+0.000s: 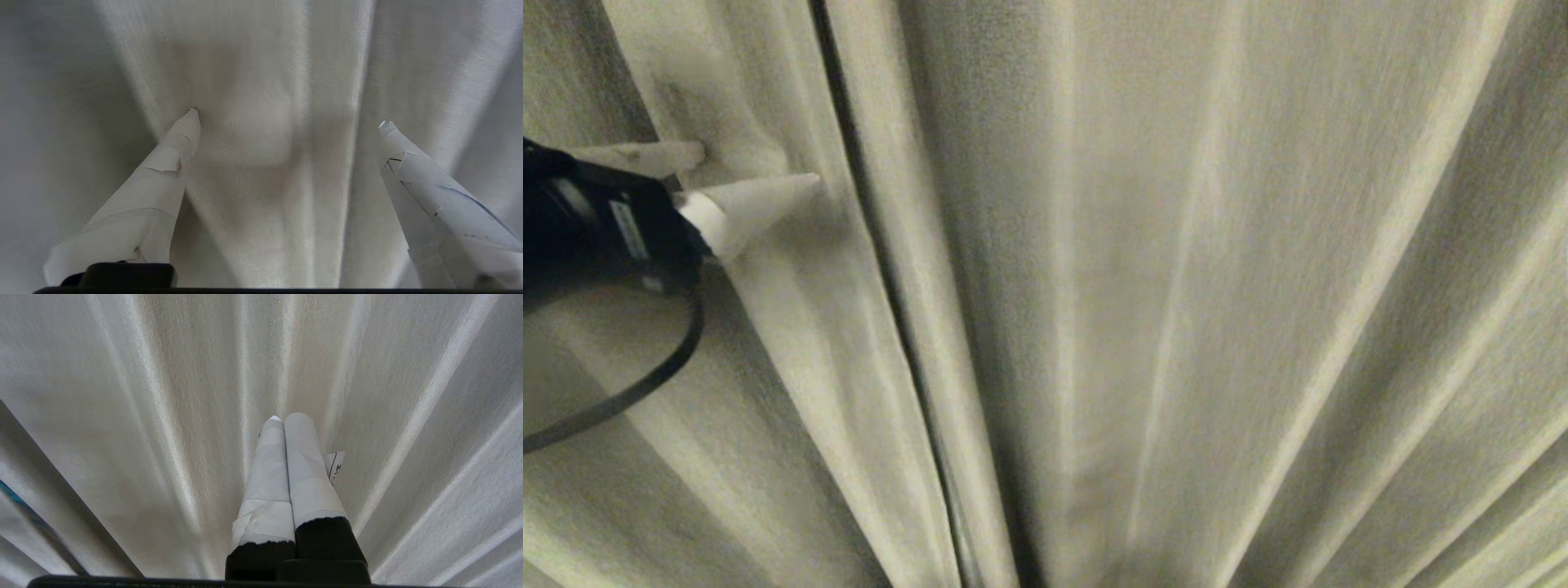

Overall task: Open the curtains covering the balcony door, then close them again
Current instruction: Pull the outer curtains open on both sides

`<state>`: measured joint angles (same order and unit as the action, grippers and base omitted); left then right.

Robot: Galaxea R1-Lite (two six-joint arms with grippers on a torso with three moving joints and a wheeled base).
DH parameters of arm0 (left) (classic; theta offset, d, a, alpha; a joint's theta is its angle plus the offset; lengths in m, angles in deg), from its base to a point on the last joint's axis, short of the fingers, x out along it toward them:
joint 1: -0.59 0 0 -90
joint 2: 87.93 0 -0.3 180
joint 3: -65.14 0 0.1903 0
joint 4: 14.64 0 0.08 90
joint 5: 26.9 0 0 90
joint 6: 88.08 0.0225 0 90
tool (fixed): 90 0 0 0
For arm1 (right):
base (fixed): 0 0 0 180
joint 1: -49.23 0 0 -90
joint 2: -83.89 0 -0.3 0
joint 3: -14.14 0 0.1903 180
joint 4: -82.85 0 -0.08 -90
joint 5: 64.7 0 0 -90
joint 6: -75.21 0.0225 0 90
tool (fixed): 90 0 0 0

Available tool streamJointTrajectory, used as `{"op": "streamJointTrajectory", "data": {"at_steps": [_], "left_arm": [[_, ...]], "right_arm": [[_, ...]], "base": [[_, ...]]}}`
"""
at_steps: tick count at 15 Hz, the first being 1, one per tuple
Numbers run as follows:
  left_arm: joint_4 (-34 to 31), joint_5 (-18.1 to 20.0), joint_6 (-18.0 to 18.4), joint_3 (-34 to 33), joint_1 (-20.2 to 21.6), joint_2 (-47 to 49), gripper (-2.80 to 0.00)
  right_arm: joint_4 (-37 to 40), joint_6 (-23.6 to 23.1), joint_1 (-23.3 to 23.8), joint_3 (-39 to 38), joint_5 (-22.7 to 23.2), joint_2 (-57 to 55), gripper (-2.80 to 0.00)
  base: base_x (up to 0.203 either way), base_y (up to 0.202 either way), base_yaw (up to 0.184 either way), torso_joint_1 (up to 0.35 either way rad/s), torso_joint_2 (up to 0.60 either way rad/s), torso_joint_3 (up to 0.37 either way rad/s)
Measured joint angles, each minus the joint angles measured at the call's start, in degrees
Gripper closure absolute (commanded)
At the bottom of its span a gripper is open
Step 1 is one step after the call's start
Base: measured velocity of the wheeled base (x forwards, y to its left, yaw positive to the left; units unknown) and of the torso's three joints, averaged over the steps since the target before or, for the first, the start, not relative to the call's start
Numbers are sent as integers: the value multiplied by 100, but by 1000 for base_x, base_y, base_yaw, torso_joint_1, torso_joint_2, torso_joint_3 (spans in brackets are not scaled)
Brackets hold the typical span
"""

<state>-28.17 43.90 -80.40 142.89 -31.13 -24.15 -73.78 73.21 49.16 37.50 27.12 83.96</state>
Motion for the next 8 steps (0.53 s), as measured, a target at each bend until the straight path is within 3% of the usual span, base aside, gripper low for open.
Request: {"op": "streamJointTrajectory", "data": {"at_steps": [8], "left_arm": [[-731,-1420,750,701,-126,-157,-280]], "right_arm": [[1,0,0,0,0,0,0]], "base": [[0,0,0,0,0,0]]}}
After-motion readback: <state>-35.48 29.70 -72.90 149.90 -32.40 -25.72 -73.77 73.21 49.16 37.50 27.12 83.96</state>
